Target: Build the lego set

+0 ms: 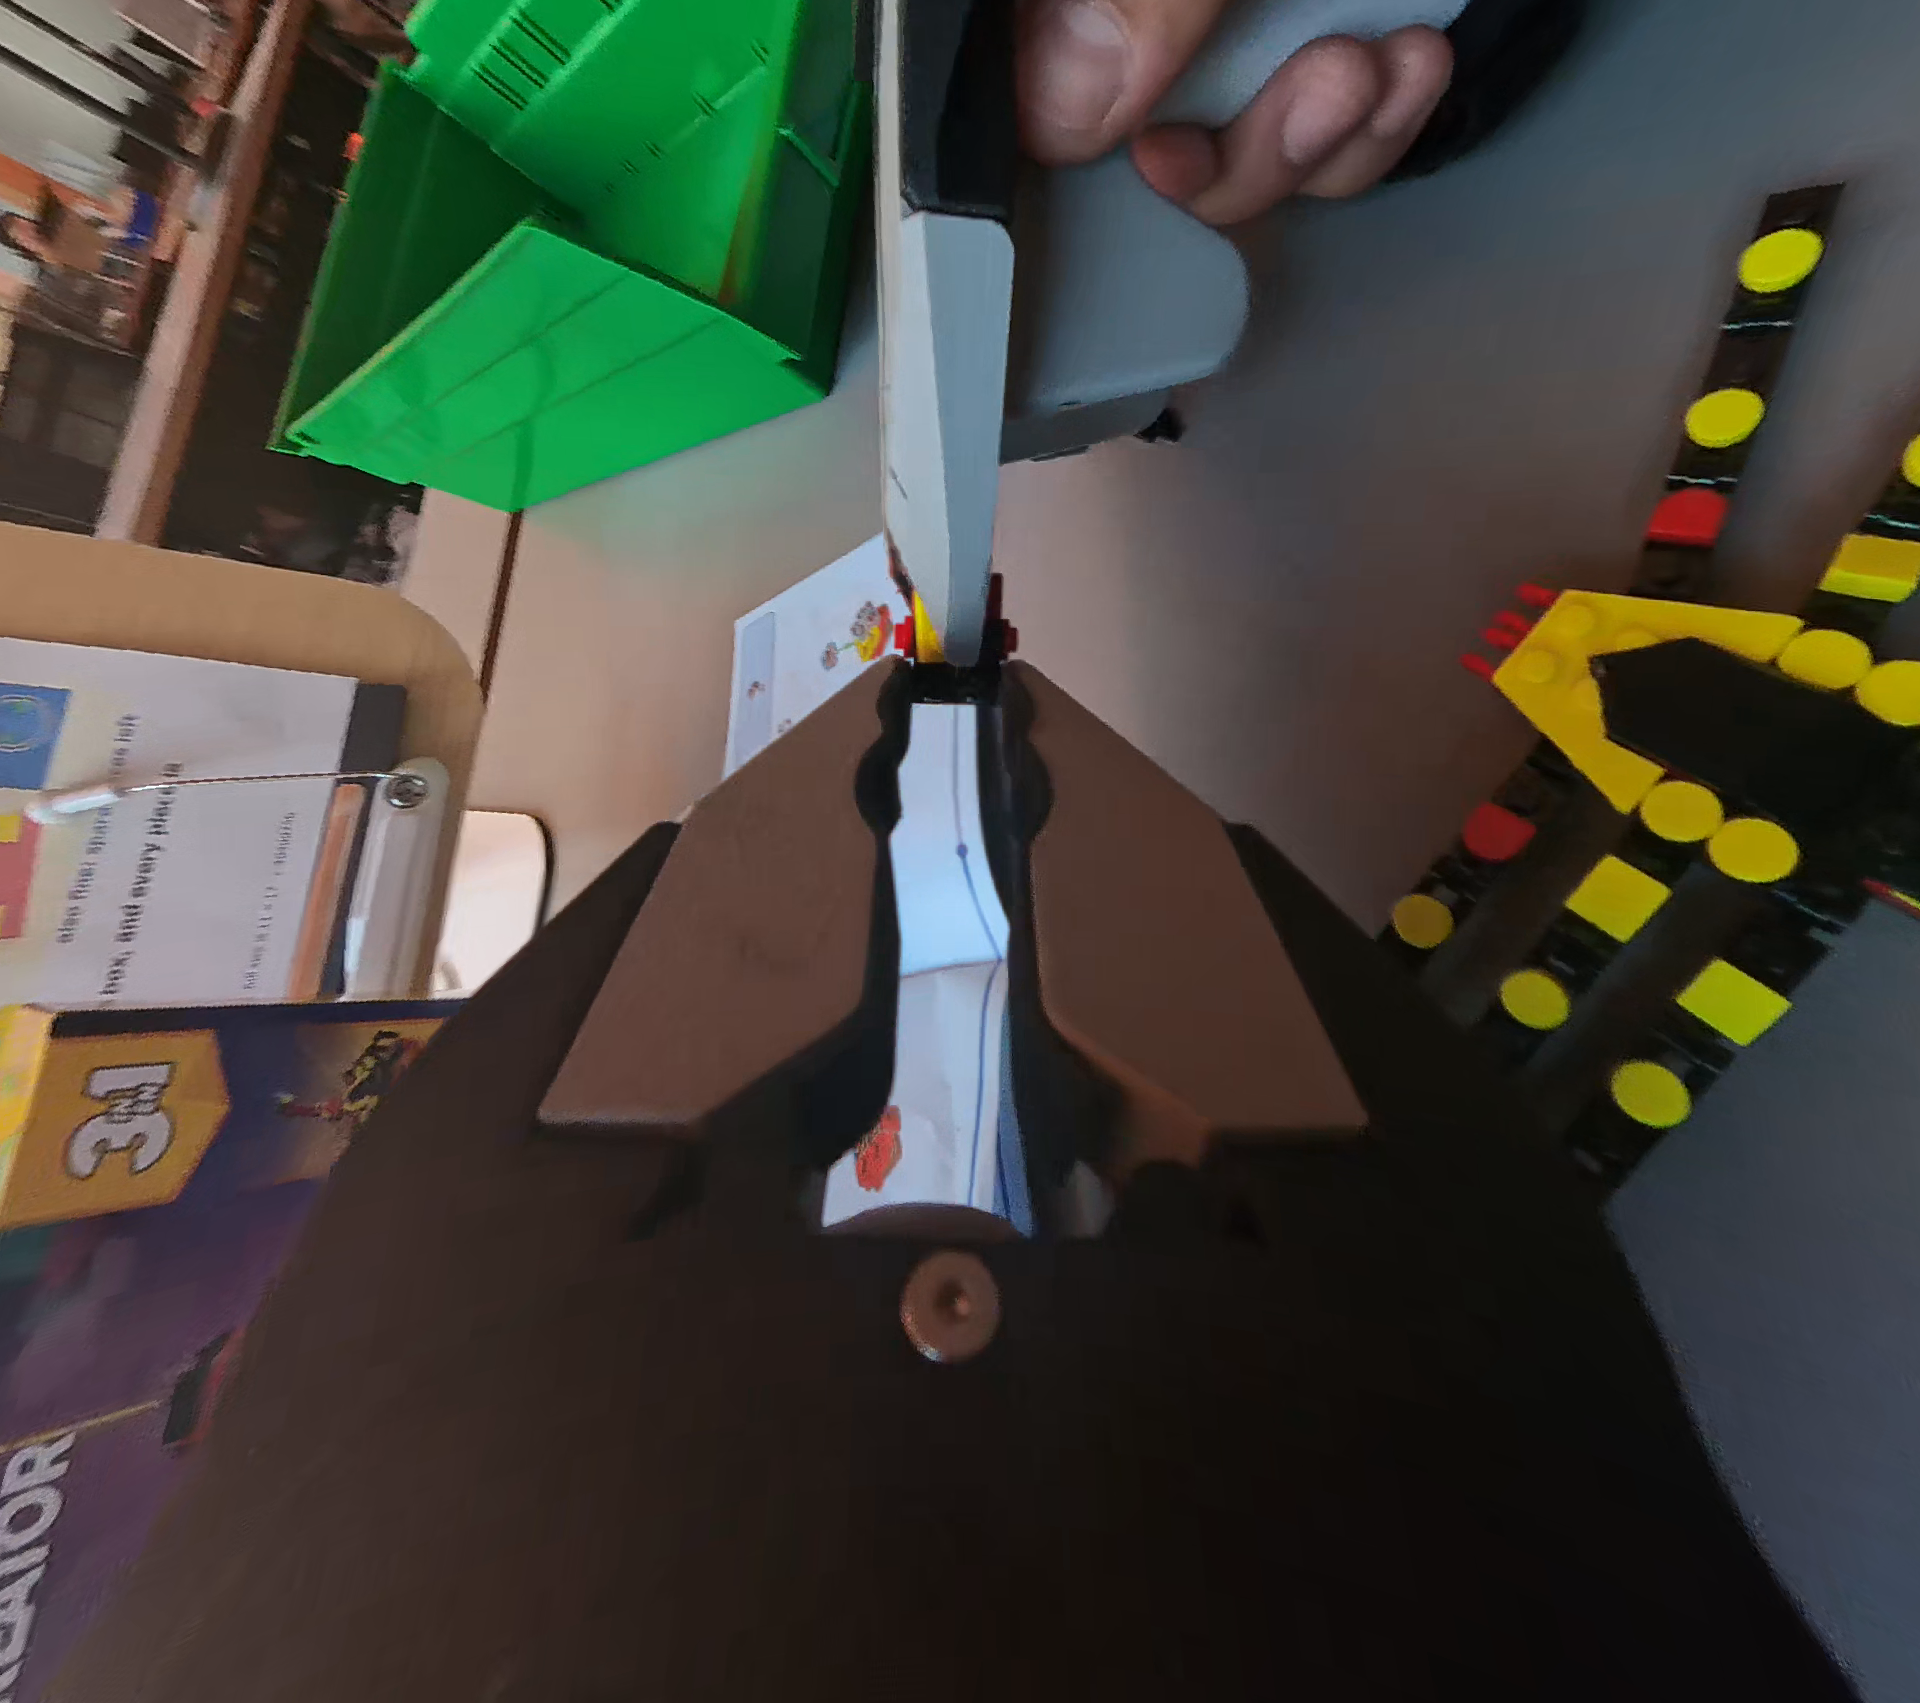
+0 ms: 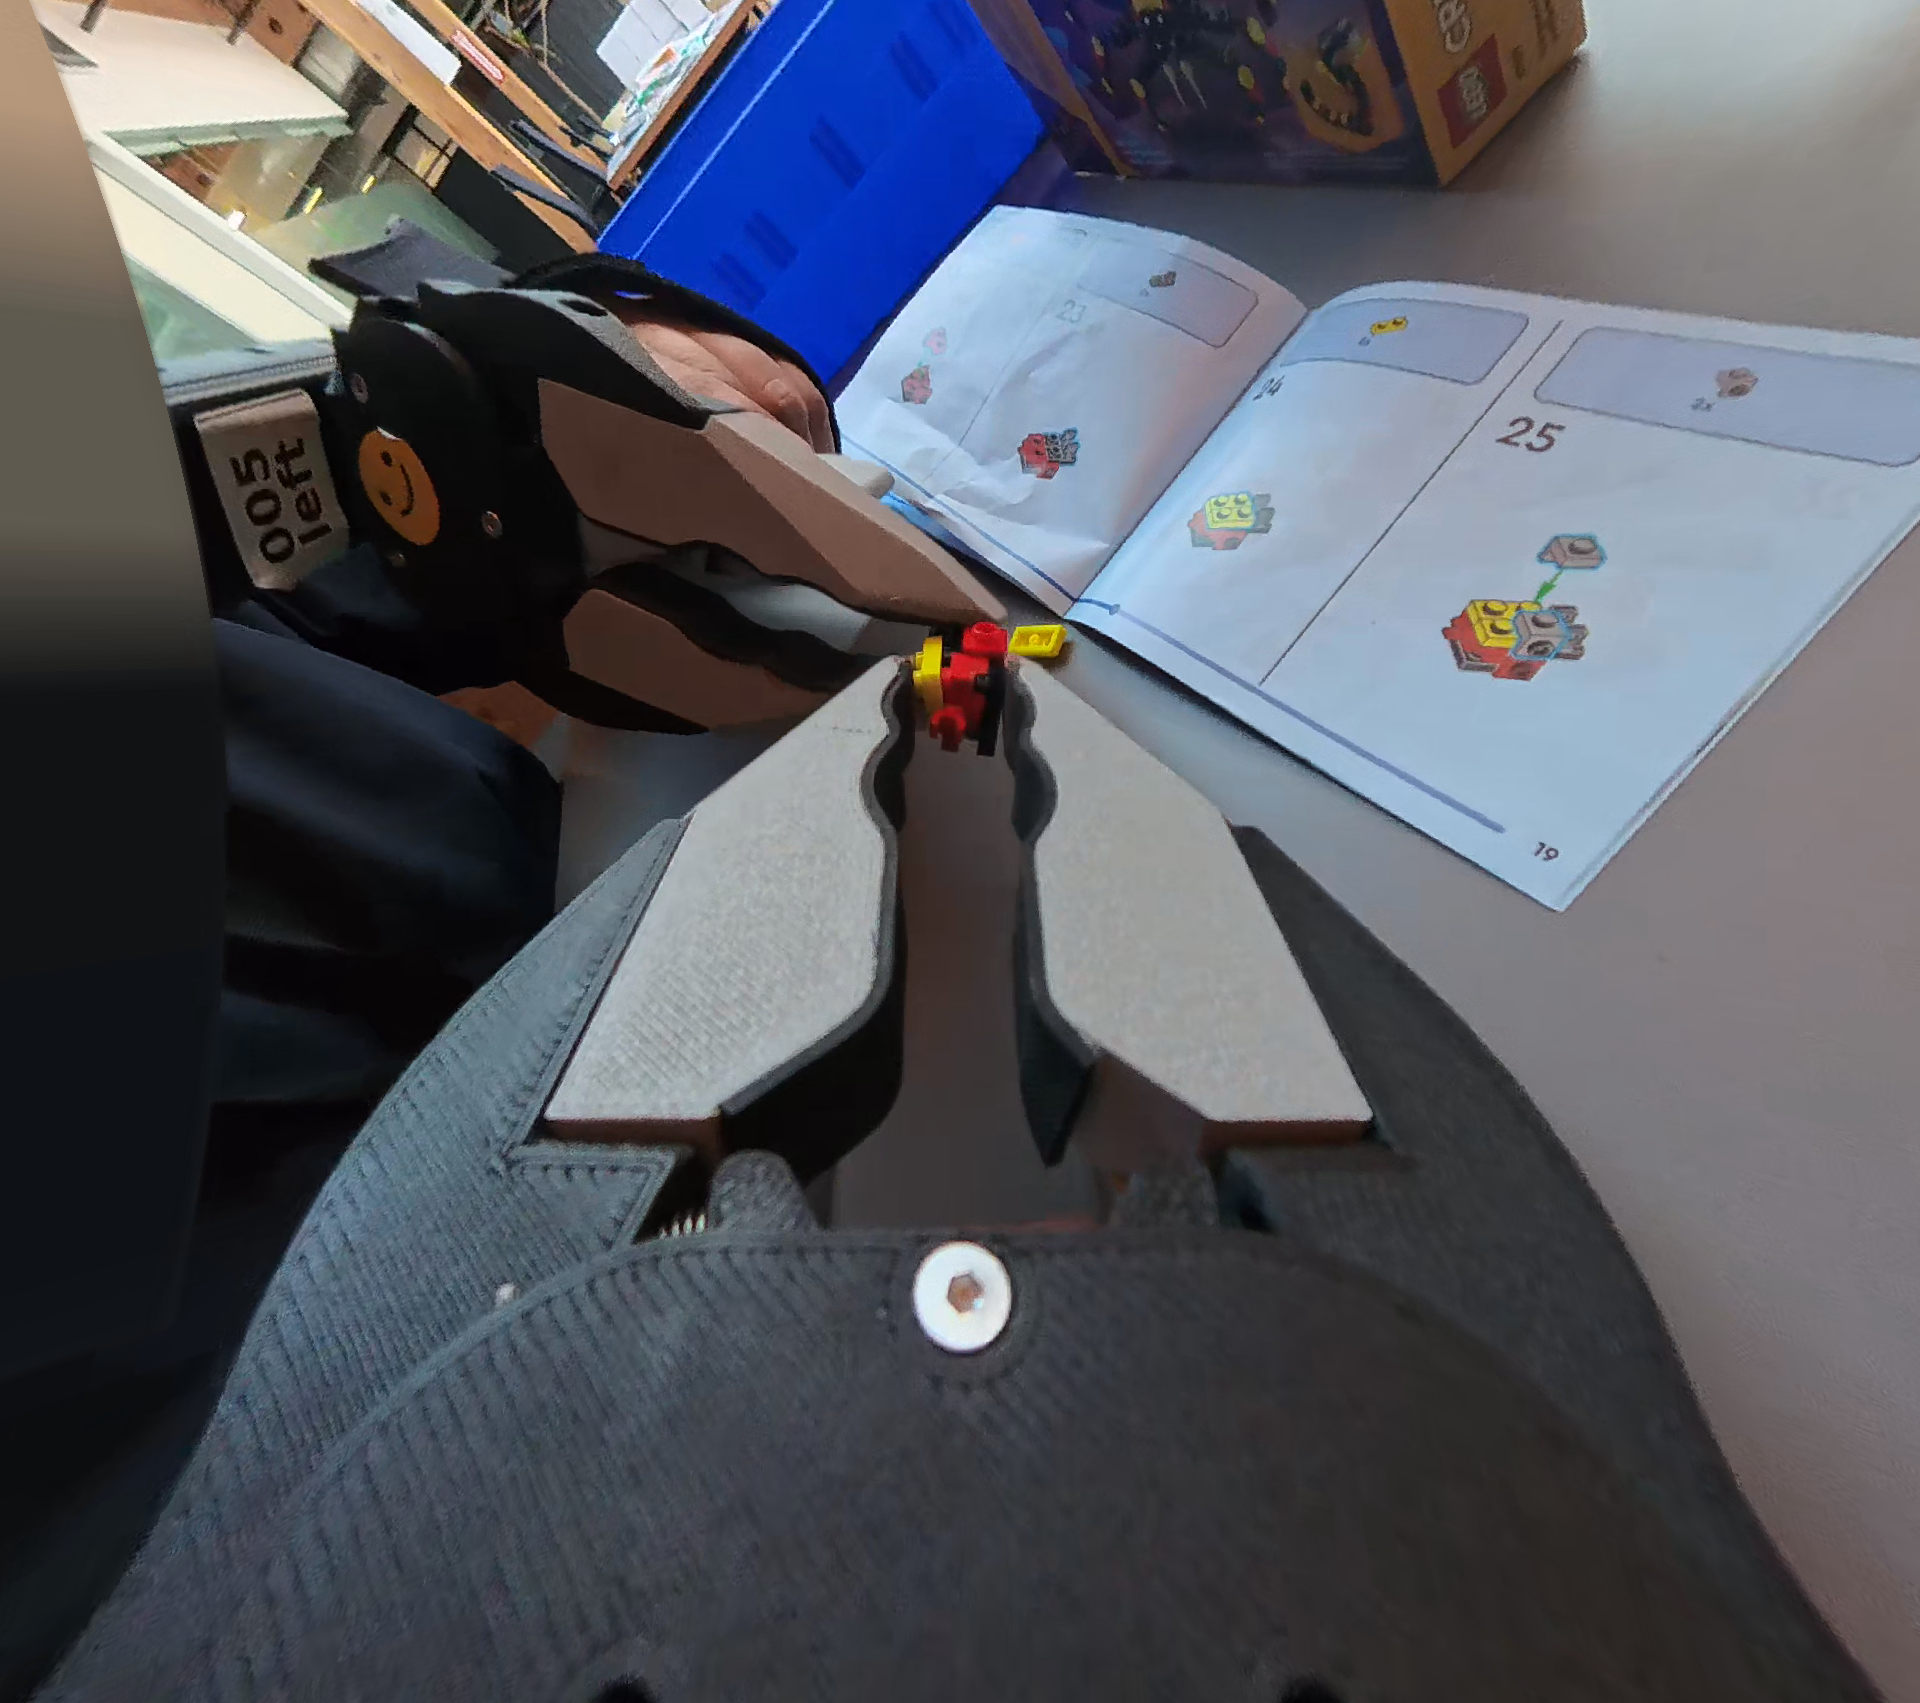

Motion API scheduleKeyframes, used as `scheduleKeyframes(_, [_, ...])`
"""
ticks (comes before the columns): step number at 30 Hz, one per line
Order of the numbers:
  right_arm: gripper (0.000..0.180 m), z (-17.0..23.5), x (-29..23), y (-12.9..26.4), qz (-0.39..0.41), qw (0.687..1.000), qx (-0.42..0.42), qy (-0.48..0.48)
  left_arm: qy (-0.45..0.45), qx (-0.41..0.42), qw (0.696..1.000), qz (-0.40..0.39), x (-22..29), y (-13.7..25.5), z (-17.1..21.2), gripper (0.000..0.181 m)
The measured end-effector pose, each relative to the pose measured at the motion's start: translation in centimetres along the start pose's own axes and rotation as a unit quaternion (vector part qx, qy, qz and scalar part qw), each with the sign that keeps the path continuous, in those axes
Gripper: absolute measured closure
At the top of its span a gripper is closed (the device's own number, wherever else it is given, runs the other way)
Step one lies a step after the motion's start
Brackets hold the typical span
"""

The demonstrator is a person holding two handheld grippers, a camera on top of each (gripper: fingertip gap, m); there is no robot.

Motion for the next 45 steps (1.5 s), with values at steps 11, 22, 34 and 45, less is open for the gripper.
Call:
scheduleKeyframes(11, [0.167,-0.9,-2.9,0.6,0.103,0.957,0.014,0.27,0.087,0.077,0.992,0.048,-1.6,1.4,0.0,0.162])
scheduleKeyframes(22, [0.167,-1.4,-4.0,1.2,0.058,0.931,0.048,0.356,0.243,0.142,0.928,0.246,-5.0,2.0,1.3,0.159])
scheduleKeyframes(34, [0.166,-1.0,-4.7,0.8,0.028,0.918,0.041,0.394,0.239,0.183,0.903,0.307,-4.5,2.3,1.0,0.164])
scheduleKeyframes(45, [0.166,-1.1,-4.8,1.0,0.028,0.92,0.042,0.39,0.237,0.175,0.906,0.303,-4.4,2.2,0.9,0.172])
Point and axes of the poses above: each gripper's, where its closed fingertips meet, y back along the fingers, z out of its underside, x = y × z across the jaws, the point moved 10 cm from there along y, back along the fingers, and after that the axes turned 10 degrees about y, right-handed, at the moved point
